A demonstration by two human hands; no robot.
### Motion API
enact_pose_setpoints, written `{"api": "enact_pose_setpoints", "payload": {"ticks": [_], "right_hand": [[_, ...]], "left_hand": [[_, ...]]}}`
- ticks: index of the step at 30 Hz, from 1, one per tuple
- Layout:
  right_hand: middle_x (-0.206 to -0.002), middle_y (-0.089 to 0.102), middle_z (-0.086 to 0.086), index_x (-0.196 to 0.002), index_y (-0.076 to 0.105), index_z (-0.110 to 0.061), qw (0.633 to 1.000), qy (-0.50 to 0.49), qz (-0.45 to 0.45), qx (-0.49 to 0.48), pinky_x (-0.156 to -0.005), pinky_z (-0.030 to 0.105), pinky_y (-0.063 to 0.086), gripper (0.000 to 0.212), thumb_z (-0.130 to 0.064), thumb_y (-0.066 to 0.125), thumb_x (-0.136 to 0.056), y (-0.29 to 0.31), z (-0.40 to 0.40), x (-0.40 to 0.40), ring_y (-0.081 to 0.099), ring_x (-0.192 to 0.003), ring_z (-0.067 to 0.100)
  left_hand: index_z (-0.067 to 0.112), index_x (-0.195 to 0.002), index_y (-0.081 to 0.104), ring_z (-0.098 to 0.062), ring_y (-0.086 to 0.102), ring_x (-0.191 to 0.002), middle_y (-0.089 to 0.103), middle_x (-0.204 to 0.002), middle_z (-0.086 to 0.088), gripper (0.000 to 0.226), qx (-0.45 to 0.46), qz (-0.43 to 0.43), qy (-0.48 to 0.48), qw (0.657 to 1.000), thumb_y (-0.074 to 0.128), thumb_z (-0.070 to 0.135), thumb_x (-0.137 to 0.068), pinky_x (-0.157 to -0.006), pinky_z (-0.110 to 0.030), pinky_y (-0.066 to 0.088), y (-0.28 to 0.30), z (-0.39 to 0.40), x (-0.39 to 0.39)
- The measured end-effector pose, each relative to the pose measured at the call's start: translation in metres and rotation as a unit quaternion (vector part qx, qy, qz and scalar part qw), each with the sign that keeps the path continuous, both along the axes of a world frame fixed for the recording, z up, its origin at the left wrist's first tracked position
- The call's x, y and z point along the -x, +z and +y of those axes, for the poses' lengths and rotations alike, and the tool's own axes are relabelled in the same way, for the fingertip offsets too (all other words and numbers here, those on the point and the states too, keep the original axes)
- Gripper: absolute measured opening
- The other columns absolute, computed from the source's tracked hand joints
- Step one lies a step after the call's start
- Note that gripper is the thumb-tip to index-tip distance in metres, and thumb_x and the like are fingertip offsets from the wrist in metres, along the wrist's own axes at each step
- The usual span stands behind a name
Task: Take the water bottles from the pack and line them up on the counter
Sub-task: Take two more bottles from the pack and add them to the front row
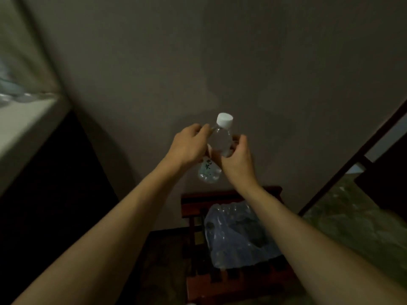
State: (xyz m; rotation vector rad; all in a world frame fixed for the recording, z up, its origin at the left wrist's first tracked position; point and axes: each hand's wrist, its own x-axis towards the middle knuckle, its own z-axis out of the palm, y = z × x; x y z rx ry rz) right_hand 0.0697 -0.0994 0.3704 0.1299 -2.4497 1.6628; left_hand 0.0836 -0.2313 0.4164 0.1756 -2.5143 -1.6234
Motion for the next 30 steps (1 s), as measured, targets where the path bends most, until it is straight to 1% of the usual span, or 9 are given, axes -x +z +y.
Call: {"api": "enact_pose_setpoints", "payload": {"ticks": [4,6,8,11,14,19,24,28,30], "right_hand": [[-0.100,0.071,-0.002,-0.101,0.051,-0.025,0.995,0.063,0.037,0.061,-0.083,0.044,0.059,0.051,-0.043,0.083,-0.067,0.037,-0.028,-0.018,0.070,-0.092,0.013],[-0.103,0.072,0.004,-0.105,0.054,-0.020,0.991,0.095,0.052,0.084,-0.086,0.048,0.058,0.046,-0.034,0.083,-0.072,0.054,-0.042,-0.025,0.071,-0.094,0.017],[-0.103,0.072,0.008,-0.106,0.057,-0.014,0.987,0.116,0.067,0.093,-0.086,0.050,0.057,0.040,-0.029,0.080,-0.078,0.070,-0.058,-0.031,0.071,-0.094,0.020],[-0.102,0.072,0.010,-0.106,0.058,-0.009,0.983,0.140,0.079,0.094,-0.086,0.052,0.055,0.039,-0.031,0.077,-0.081,0.085,-0.088,-0.043,0.070,-0.094,0.024],[-0.099,0.071,0.019,-0.105,0.056,-0.003,0.978,0.159,0.085,0.107,-0.083,0.055,0.055,0.039,-0.026,0.077,-0.082,0.095,-0.133,-0.054,0.069,-0.092,0.034],[-0.097,0.071,0.003,-0.101,0.057,-0.022,0.969,0.199,0.099,0.112,-0.083,0.048,0.059,0.032,-0.032,0.078,-0.079,0.106,-0.228,-0.069,0.071,-0.090,0.019],[-0.109,0.071,0.002,-0.117,0.056,-0.025,0.956,0.257,0.085,0.116,-0.090,0.048,0.057,0.039,-0.030,0.074,-0.084,0.108,-0.320,-0.077,0.069,-0.102,0.018],[-0.111,0.069,-0.006,-0.129,0.052,-0.025,0.954,0.272,0.087,0.090,-0.085,0.032,0.059,0.048,-0.034,0.071,-0.086,0.113,-0.374,-0.081,0.068,-0.102,0.007],[-0.116,0.068,-0.003,-0.135,0.050,-0.026,0.956,0.271,0.085,0.075,-0.082,0.031,0.058,0.055,-0.037,0.071,-0.086,0.114,-0.395,-0.080,0.066,-0.107,0.012]], "left_hand": [[0.016,-0.107,0.067,-0.022,0.061,-0.080,0.065,-0.091,-0.004,0.027,0.055,-0.012,-0.014,0.998,0.045,0.015,-0.091,-0.078,-0.038,0.056,0.026,-0.038,-0.028],[0.020,-0.099,0.067,-0.015,0.059,-0.073,0.065,-0.085,0.001,0.020,0.082,-0.013,-0.048,0.995,0.051,0.012,-0.089,-0.064,-0.030,0.053,0.041,-0.055,-0.044],[0.020,-0.107,0.064,-0.013,0.060,-0.073,0.066,-0.089,0.001,0.023,0.091,-0.017,-0.072,0.993,0.057,0.010,-0.088,-0.056,-0.023,0.046,0.056,-0.074,-0.058],[0.018,-0.111,0.064,-0.003,0.065,-0.069,0.069,-0.090,0.005,0.024,0.087,-0.015,-0.074,0.993,0.067,0.013,-0.088,-0.050,-0.014,0.046,0.075,-0.105,-0.077],[0.020,-0.106,0.069,-0.007,0.067,-0.079,0.072,-0.092,0.004,0.028,0.173,0.040,-0.018,0.984,0.078,0.026,-0.080,-0.067,-0.022,0.052,0.084,-0.143,-0.094],[0.024,-0.078,0.063,-0.008,0.059,-0.066,0.064,-0.072,0.009,0.021,0.209,0.106,0.047,0.971,0.081,0.034,-0.075,-0.061,-0.028,0.046,0.084,-0.234,-0.119],[0.017,-0.112,0.069,-0.015,0.069,-0.087,0.072,-0.106,0.002,0.040,0.191,0.117,0.062,0.973,0.081,0.033,-0.077,-0.078,-0.039,0.058,0.082,-0.328,-0.133],[0.024,-0.120,0.069,-0.004,0.068,-0.068,0.072,-0.106,0.007,0.042,0.149,0.145,0.052,0.977,0.077,0.034,-0.080,-0.063,-0.023,0.055,0.076,-0.378,-0.138],[0.024,-0.121,0.070,-0.008,0.070,-0.067,0.073,-0.105,0.005,0.042,0.132,0.156,0.061,0.977,0.077,0.032,-0.081,-0.066,-0.031,0.058,0.073,-0.397,-0.137]]}}
